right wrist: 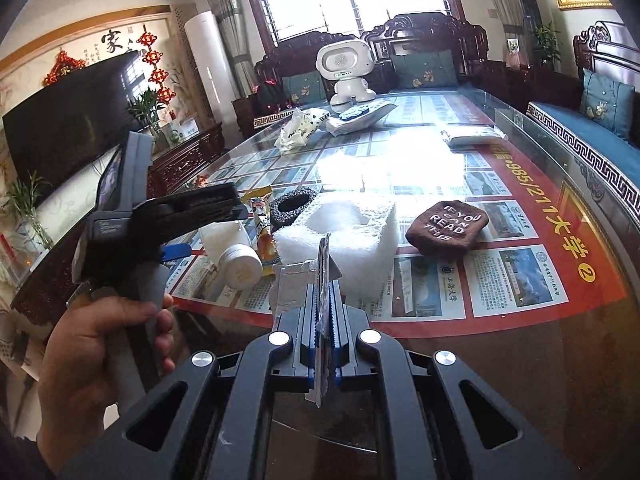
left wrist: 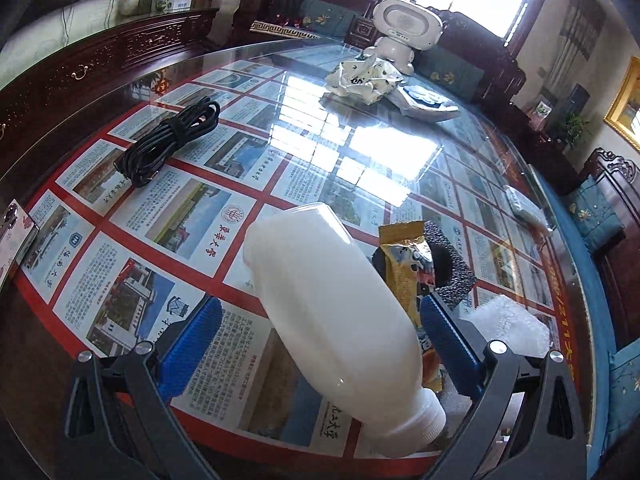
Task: Collect trash
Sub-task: 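Grasp the white plastic bottle with the left tool while the right tool holds the paper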
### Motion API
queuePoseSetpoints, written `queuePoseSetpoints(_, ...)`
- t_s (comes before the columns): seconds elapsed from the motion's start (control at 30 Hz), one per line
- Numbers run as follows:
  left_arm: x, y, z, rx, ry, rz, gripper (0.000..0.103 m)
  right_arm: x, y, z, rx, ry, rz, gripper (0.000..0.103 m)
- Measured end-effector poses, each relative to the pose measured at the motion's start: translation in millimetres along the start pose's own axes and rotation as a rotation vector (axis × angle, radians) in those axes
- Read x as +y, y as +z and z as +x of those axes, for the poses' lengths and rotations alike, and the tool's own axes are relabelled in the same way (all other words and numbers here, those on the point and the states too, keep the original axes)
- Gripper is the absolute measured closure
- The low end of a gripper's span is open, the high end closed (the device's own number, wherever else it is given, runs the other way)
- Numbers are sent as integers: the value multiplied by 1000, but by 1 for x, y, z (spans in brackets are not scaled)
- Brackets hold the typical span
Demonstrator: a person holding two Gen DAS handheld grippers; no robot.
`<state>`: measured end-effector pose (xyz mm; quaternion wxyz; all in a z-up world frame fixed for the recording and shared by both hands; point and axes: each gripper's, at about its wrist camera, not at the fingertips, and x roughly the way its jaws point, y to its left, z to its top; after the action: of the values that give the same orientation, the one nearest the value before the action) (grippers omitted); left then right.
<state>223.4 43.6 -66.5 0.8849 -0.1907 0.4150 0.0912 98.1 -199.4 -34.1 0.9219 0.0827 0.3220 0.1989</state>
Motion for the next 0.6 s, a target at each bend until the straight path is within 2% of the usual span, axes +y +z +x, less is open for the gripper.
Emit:
queuePoseSetpoints(0.07,2,1,8,22,20,-25,4,-1,-1,0,-1,3,0,96)
queuePoseSetpoints(0.13,2,0,9,8,39,-25,5,-2,-1,0,1,4,-1,96)
queuePoseSetpoints(0.23,2,0,6,1,22,-18,19,-4,-2,-1,3,5,5,96)
queuePoseSetpoints(0.3,3,-1,4,4,-16,-9,33,-6,-2,0,6,5,12,96)
queuePoseSetpoints(0.37,3,-3,1,3,-53,12,40,-6,-3,0,7,6,16,96)
queuePoseSetpoints(0.47,5,-12,-5,-13,-94,44,42,-7,-4,-1,9,12,22,96)
queuePoseSetpoints(0.6,5,-21,-13,-38,-109,87,43,-8,-4,-1,10,12,30,96)
